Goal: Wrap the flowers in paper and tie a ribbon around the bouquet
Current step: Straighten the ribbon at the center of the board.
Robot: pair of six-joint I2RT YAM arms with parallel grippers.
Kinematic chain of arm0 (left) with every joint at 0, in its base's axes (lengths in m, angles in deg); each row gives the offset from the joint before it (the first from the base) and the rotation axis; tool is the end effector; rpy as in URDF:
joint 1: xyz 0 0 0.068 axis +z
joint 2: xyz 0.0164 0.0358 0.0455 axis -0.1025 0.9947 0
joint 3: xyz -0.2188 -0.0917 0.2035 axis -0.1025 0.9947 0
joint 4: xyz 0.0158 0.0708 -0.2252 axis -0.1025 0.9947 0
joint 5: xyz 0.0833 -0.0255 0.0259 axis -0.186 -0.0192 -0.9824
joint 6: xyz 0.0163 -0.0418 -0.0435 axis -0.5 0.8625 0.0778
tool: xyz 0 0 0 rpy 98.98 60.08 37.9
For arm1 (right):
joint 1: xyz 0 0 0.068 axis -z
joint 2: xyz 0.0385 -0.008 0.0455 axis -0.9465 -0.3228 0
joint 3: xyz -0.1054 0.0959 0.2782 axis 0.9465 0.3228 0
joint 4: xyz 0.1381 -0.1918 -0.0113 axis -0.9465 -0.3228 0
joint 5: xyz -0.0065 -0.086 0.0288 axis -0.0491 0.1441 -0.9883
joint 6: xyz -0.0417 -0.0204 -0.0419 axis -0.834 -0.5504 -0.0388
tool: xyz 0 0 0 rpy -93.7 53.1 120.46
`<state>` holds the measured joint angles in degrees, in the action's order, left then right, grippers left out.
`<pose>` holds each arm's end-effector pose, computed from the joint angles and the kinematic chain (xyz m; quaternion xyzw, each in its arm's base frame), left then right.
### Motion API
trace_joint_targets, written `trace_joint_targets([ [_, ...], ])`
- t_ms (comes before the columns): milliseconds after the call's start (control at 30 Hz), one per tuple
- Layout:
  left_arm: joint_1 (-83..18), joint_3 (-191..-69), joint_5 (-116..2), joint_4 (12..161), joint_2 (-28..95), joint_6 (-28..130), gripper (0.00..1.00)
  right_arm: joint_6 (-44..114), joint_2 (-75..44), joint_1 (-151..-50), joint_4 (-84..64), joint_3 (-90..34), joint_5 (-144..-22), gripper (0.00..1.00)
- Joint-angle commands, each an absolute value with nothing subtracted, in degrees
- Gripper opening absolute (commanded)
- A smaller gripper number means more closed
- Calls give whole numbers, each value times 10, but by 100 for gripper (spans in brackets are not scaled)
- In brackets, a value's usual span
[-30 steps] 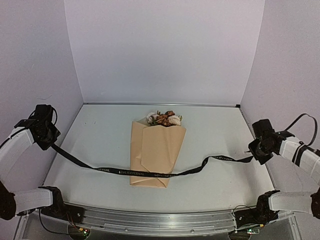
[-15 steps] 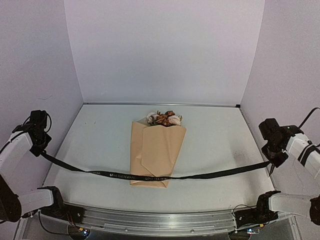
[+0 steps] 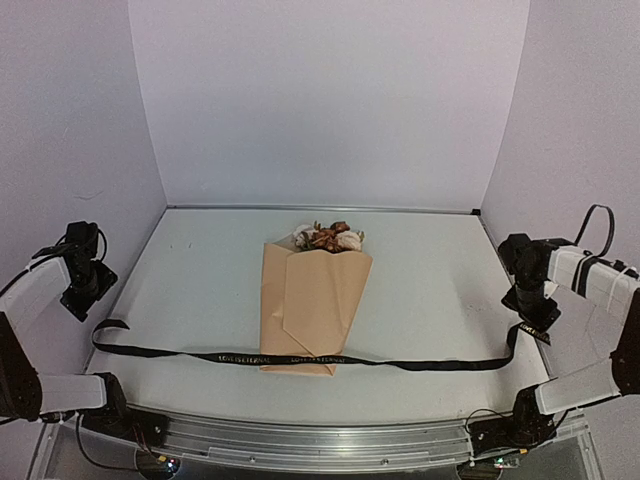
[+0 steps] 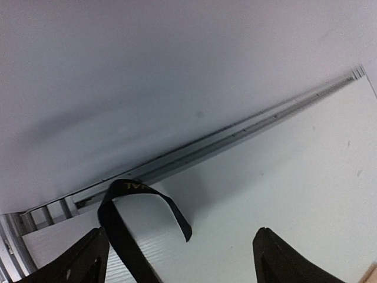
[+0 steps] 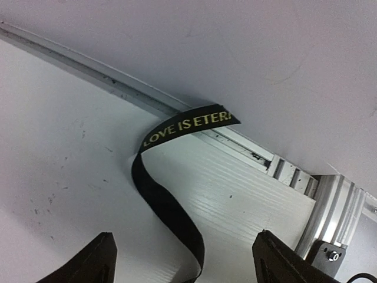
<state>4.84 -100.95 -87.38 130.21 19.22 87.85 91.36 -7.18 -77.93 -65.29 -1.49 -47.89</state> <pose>0.1530 0.0472 0.2692 -0.5111 0.7983 0.0899 0.3056 0.1769 -0.0011 0.2570 0.4747 0.8436 -0.1435 0.2059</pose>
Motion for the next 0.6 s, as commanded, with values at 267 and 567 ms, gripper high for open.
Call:
trace_joint_targets([
  [267, -123, -1056, -505, 1113, 248, 778, 95, 757, -131, -939, -399, -72, -726, 91],
  [567, -239, -1085, -355, 978, 426, 748, 100, 757, -291, -1064, -226, -122, -857, 91],
])
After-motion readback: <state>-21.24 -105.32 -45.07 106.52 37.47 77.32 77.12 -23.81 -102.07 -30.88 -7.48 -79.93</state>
